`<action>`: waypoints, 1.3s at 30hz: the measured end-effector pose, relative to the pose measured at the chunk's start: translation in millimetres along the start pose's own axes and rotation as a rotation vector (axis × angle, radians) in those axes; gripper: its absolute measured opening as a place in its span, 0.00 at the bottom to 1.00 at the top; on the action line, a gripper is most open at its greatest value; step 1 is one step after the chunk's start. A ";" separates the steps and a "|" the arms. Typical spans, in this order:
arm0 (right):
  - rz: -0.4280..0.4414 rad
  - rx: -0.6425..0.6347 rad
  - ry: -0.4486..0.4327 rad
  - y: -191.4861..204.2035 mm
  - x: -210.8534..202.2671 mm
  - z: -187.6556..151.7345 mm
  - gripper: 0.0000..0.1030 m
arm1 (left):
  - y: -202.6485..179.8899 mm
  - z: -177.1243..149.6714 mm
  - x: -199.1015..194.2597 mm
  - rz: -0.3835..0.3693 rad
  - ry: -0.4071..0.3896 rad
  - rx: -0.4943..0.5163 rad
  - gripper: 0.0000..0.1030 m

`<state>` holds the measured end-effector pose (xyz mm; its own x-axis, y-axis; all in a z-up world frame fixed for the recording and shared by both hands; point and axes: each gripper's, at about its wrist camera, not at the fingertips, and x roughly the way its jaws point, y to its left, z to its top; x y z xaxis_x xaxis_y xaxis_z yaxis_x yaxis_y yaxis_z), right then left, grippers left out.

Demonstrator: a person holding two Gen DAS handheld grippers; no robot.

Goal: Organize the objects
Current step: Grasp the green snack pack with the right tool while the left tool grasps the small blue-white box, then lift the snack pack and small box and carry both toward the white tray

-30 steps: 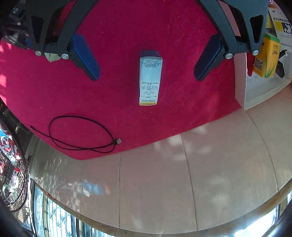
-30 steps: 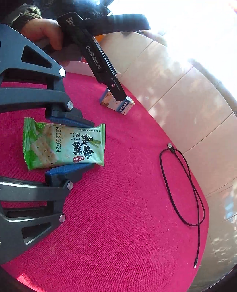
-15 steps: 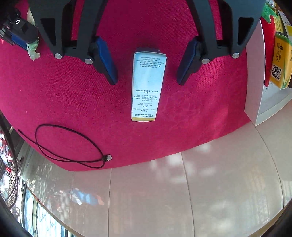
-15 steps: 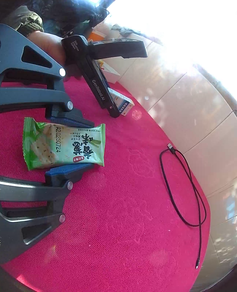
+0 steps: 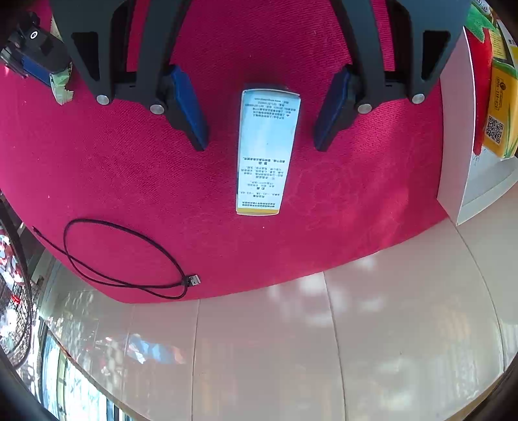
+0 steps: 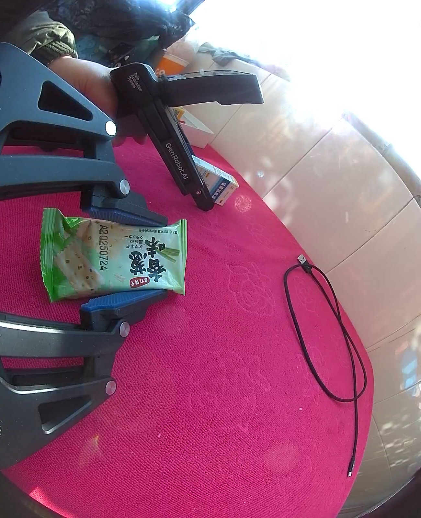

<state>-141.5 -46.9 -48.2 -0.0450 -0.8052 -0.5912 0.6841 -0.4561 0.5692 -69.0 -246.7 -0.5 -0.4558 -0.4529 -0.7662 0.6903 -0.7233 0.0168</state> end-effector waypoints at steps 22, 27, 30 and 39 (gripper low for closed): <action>0.000 -0.001 0.001 0.5 -0.2 0.3 0.36 | -16.9 -0.5 -4.5 -0.013 -0.022 0.085 0.24; 0.000 -0.002 0.001 0.7 -0.8 0.2 0.36 | -15.4 -0.9 -4.6 -0.015 -0.023 0.081 0.24; 0.000 -0.001 0.001 0.8 -0.8 0.3 0.36 | -12.2 -2.2 -7.5 -0.010 -0.029 0.065 0.24; 0.005 0.001 0.002 0.5 -1.5 -0.2 0.36 | 0.6 -9.0 -20.2 -0.006 -0.076 -0.026 0.24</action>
<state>-140.9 -45.9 -47.2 -0.0405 -0.8069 -0.5892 0.6838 -0.4524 0.5725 -54.4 -233.2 9.2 -0.5003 -0.4875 -0.7156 0.7013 -0.7129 -0.0047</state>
